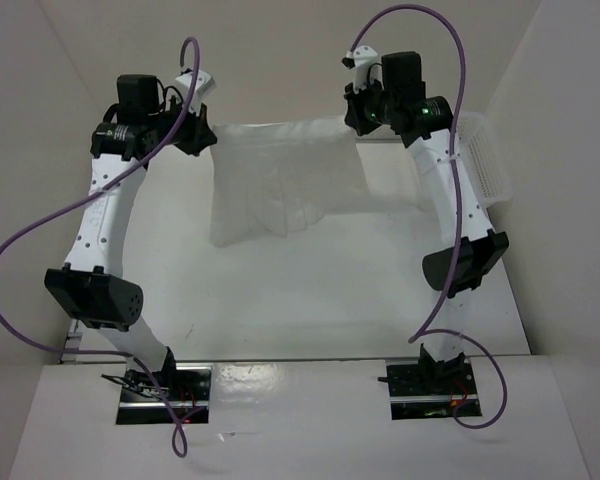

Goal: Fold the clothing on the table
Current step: Flatten the skirt out

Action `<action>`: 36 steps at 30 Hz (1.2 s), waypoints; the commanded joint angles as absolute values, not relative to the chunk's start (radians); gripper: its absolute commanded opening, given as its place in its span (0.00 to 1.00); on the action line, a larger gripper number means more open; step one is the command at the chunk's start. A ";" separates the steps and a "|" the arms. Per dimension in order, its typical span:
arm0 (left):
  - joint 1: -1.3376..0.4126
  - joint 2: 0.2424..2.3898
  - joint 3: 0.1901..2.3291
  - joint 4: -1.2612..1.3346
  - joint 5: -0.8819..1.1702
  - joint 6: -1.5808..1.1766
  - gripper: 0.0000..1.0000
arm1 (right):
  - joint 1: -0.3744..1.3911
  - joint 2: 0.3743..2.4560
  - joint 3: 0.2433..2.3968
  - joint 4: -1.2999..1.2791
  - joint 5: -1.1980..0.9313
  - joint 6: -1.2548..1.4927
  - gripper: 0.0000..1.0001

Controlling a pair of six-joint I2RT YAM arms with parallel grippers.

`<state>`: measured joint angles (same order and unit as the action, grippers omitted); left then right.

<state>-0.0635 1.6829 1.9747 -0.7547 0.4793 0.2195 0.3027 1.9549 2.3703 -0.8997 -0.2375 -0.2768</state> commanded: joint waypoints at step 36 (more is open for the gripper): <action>-0.077 1.486 1.709 -0.970 0.752 0.508 0.00 | 0.299 1.597 1.838 -0.908 -0.506 -0.427 0.00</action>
